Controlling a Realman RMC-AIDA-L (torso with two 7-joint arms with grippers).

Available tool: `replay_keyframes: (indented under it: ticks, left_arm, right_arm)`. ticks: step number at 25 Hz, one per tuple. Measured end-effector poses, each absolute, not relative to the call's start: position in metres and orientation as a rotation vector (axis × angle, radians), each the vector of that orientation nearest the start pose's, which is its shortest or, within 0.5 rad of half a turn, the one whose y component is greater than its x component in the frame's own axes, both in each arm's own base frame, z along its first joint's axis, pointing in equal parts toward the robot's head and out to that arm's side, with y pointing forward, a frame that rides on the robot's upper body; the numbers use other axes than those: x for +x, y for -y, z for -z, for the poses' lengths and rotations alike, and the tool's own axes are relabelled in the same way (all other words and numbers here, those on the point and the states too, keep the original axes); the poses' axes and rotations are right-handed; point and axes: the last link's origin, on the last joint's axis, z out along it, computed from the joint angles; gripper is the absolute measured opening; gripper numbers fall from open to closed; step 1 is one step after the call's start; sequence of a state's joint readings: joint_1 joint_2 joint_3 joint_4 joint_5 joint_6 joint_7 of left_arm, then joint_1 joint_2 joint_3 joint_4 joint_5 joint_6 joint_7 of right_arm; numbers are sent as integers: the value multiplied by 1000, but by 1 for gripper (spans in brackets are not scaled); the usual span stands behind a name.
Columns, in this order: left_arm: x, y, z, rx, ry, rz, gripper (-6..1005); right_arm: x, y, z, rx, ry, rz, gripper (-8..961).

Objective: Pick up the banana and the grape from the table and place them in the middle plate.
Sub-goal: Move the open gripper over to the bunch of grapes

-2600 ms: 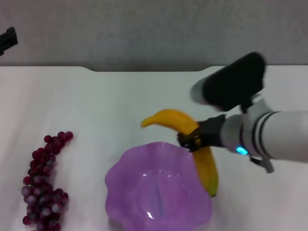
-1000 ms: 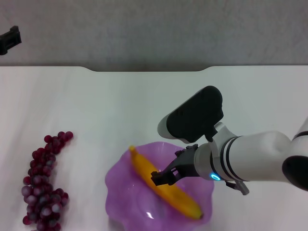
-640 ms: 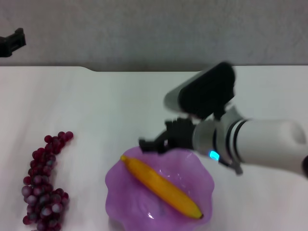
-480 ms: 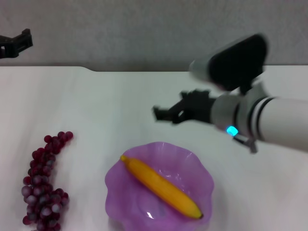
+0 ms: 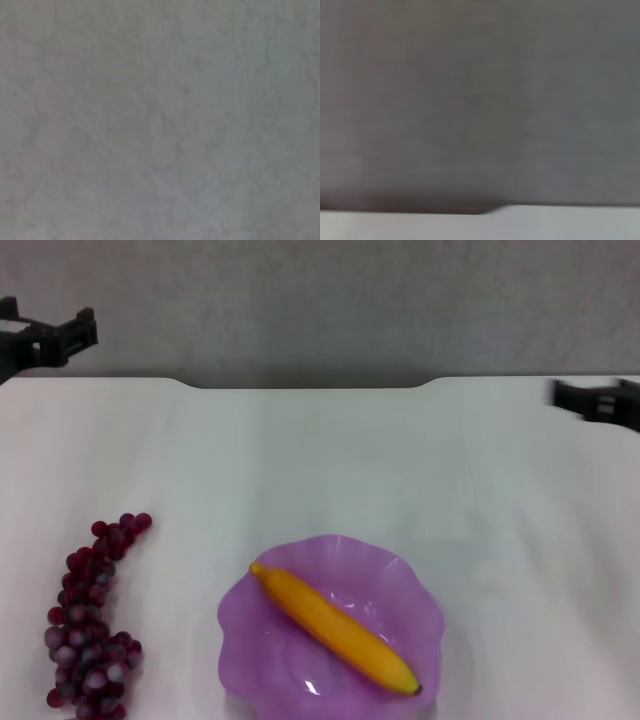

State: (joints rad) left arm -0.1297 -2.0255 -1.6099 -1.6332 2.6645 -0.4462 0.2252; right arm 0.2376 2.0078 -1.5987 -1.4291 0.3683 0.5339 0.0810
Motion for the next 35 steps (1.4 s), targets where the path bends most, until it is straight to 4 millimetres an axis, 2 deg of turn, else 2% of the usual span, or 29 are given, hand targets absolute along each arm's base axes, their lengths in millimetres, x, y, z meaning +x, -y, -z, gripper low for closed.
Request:
replay_keyframes:
  ticks: [4, 8, 16, 24, 31, 35]
  left_arm:
    - [-212, -367, -99, -1757, 740, 356, 871]
    - [-209, -354, -103, -1786, 754, 311, 871]
    - [-207, -339, -112, -1857, 892, 136, 871]
    - [-221, -348, -109, -1810, 1004, -88, 870]
    - [-230, -354, -98, -1833, 1100, -182, 870]
    - [-237, -356, -99, -1827, 1146, -217, 870]
  right_arm:
    - [284, -373, -78, -1606, -1120, -278, 857]
    - [305, -362, -90, -1537, -1160, -260, 857]
    - [303, -363, -86, -1560, -1155, -246, 858]
    - [297, -365, -81, -1583, -1148, -244, 858]
    - [295, -366, -77, -1600, -1144, -238, 858]
    - [291, -368, -75, -1612, -1142, -235, 858]
